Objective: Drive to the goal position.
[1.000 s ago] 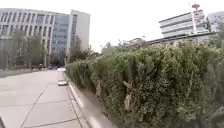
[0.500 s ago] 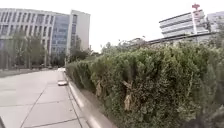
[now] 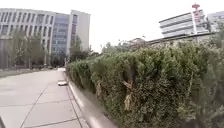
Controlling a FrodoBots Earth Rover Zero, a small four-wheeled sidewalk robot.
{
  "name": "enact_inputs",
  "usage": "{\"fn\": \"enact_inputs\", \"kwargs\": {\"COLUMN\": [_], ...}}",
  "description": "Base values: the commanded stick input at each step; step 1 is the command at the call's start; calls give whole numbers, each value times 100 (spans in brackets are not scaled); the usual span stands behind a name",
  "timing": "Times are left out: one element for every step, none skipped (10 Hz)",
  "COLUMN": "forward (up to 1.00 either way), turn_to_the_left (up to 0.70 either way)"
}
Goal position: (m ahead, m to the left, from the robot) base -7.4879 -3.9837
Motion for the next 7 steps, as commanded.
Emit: {"fn": "enact_inputs", "kwargs": {"forward": [5,5,5,5,5,5,5], "turn_to_the_left": [0,0,0,0,0,0,0]}}
